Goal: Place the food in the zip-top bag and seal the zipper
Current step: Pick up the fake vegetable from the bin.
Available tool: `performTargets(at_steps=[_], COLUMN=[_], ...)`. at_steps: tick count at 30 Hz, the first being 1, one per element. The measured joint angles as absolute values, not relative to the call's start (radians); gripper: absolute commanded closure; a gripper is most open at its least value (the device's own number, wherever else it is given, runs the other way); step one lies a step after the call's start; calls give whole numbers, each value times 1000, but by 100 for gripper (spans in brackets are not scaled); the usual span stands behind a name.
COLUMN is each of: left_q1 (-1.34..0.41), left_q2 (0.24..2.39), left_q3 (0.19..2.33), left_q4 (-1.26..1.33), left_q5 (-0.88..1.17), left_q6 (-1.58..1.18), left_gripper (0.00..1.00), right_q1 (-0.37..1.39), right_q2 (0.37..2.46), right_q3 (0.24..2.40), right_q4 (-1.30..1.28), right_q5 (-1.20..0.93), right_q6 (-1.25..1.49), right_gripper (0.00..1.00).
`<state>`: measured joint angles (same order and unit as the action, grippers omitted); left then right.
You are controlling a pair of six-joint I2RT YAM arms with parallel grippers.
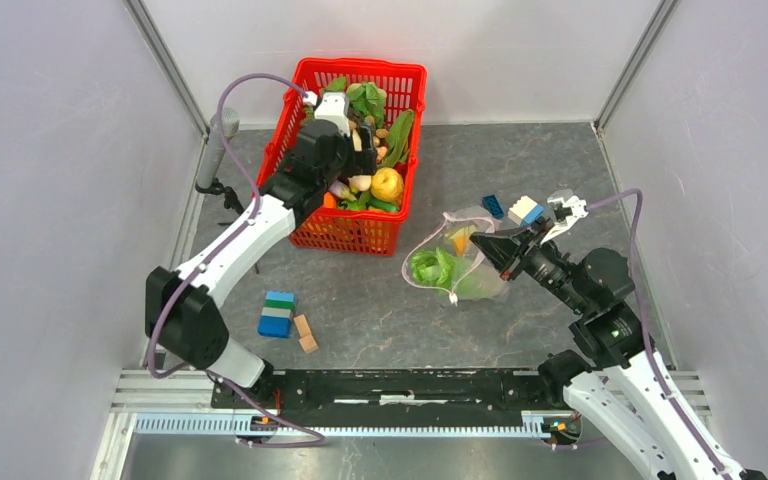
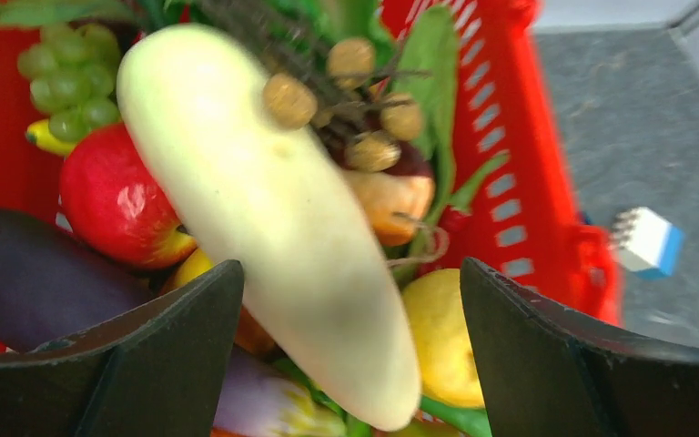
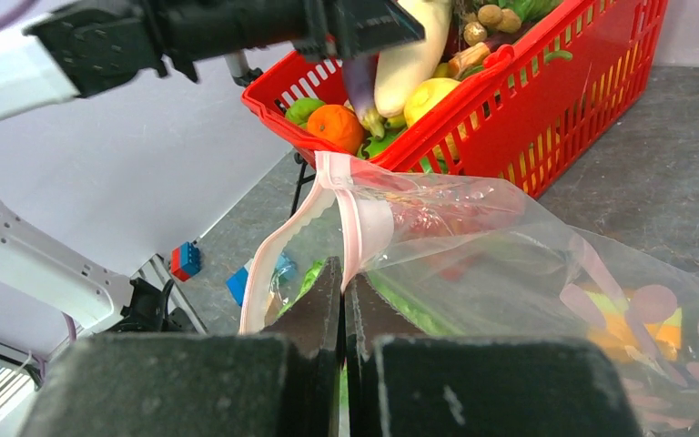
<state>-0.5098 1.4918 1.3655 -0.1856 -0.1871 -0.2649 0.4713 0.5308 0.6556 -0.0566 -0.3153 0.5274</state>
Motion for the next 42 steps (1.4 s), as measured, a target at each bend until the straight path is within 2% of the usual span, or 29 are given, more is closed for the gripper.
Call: performTargets(at_steps=[7, 8, 10, 12, 17, 21, 28, 33, 36, 42], left_q1=[-492, -492, -492, -492, -493, -493, -493, -492, -492, -492], left_q2=[1597, 1597, 1596, 1596, 1567, 1466, 1195, 1098, 1075, 1009], left_q3=[1312, 1303, 1289, 1285, 1252, 1211, 1172, 1151, 1152, 1176], left_q4=[-146, -137, -117, -115, -96, -124, -125, -134, -172, -363], left_q5=[-257, -260, -263, -264, -260, -252, -230, -152, -25, 373], left_q6=[-303, -306, -310, -315, -332, -332, -324, -297, -296, -273], left_gripper=[14, 20, 40, 52, 63, 70, 75, 78, 78, 76], right_q1=[471, 471, 471, 471, 471, 471, 471, 471, 471, 471], right_q2=[508, 507, 505, 505, 503, 501, 492, 485, 484, 483], right_q3=[656, 656, 656, 655, 648, 644, 624, 616, 614, 609], right_q4=[-56, -56, -56, -56, -59, -60, -49, -41, -38, -36], right_q5=[-315, -315, -314, -314, -314, -310, -310, -310, -310, -314], right_q6=[526, 526, 526, 526, 526, 526, 529, 534, 534, 533], right_gripper=[100, 100, 100, 100, 100, 100, 100, 100, 100, 100])
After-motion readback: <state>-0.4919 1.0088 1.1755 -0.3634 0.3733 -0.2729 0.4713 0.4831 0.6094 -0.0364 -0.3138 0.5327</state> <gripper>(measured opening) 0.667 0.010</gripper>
